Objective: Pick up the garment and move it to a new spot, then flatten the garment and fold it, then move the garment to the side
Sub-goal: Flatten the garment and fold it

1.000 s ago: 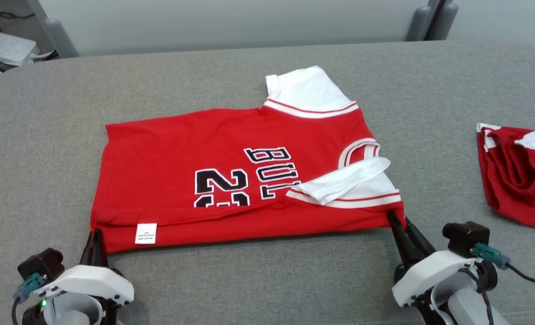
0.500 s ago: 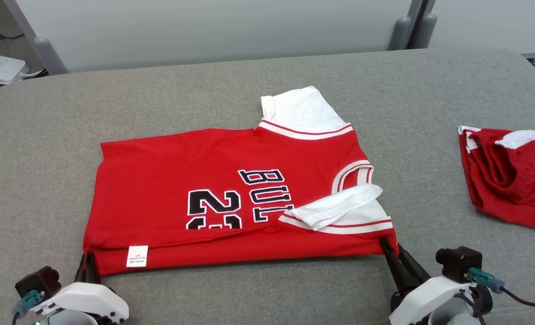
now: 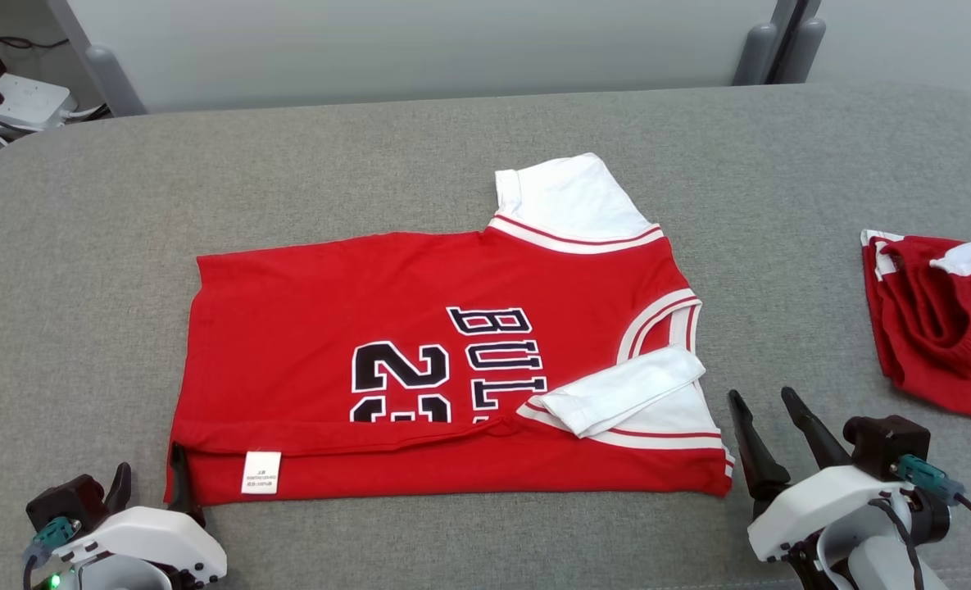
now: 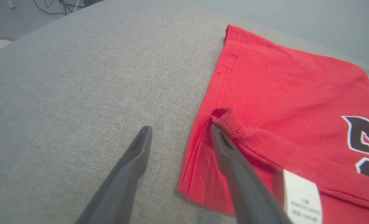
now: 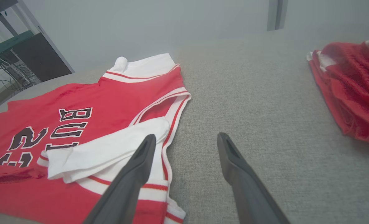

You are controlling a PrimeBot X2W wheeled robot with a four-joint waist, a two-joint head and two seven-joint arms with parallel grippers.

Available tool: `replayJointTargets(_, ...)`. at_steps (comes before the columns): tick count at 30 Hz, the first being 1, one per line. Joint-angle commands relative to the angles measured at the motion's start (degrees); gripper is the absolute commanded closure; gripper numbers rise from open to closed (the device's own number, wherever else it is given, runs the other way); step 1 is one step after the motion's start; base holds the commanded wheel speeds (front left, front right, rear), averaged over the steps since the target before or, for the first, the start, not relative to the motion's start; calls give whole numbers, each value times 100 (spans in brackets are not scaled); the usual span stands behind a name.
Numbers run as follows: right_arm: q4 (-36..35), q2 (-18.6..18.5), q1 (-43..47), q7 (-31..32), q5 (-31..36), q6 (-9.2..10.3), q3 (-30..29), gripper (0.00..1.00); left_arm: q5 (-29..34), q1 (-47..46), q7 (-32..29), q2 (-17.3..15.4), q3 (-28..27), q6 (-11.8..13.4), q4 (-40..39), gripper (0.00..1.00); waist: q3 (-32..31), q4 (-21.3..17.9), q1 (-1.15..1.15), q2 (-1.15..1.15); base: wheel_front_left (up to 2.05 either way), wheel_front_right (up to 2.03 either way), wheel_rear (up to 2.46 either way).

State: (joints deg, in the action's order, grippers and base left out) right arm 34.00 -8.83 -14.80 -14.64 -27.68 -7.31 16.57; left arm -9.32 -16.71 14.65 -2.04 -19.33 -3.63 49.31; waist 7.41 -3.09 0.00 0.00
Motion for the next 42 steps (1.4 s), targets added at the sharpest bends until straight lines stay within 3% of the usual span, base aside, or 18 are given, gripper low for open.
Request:
replayJointTargets(1,-171,21,-144,-36,84,-18,40,0,77,-119,35,-162,-119,33,-189,0,28,20,0,0,0,0,0)
replayJointTargets(16,-376,64,-1068,-36,368,-18,-183,0,548,-814,35,-149,261,2,-956,0,422,122,0,0,0,0,0)
replayJointTargets(30,-157,-38,-2487,-36,487,-18,111,0,719,-2249,35,-621,937,-307,-82,0,1231,120,0,0,0,0,0)
replayJointTargets(42,-289,64,-2695,-36,380,-18,310,0,329,-3201,34,-1067,1192,-381,633,0,1870,-76,0,0,0,0,0)
